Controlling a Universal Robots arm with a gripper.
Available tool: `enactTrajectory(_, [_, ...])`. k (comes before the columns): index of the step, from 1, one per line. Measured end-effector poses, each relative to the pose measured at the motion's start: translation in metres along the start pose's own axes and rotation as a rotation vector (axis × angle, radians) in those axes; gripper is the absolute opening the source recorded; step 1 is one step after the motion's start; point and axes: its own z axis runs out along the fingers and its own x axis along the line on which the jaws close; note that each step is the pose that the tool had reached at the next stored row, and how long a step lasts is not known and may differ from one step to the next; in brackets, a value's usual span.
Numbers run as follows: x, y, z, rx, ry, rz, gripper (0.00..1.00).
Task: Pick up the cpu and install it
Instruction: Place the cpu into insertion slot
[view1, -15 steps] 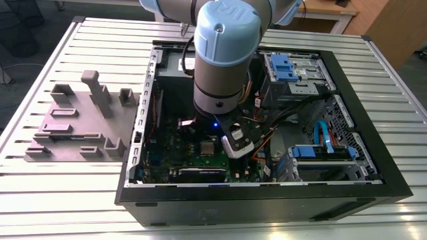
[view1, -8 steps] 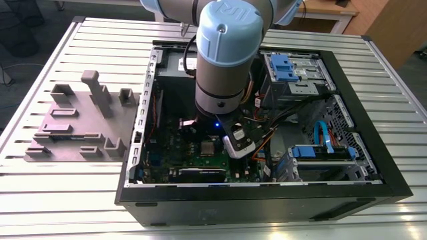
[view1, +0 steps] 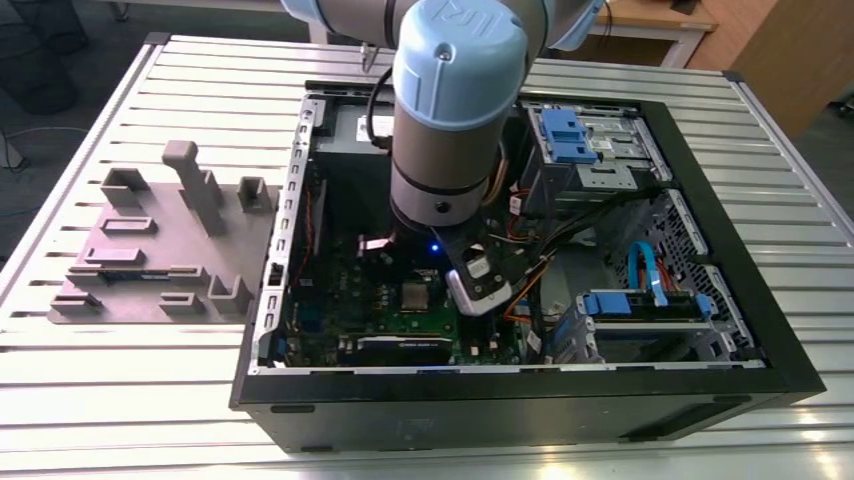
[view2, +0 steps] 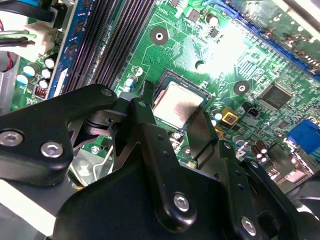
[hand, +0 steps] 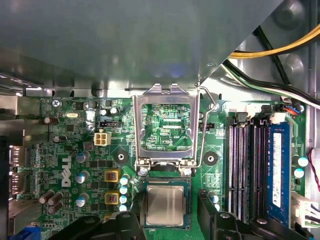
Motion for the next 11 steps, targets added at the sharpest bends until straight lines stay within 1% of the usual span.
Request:
enactTrajectory(2, [0.0, 0.0001, -0.003, -0.0001, 0.0, 0.0, 0.54])
enactTrajectory(6, [0.0001, 0.0003, -0.0109, -0.0004, 0.0004, 0.0, 0.54])
enactTrajectory(7, [0.0001, 0.0003, -0.0128, -0.0004, 0.0008, 0.0, 0.53])
enactTrajectory(9, [0.0001, 0.0004, -0.0162, -0.0004, 0.0018, 0.0, 0.4])
enactTrajectory(10, [0.0001, 0.0005, -0.0179, -0.0004, 0.0024, 0.0, 0.4])
enactTrajectory(11, [0.0001, 0.0005, -0.0198, -0.0005, 0.003, 0.0, 0.35])
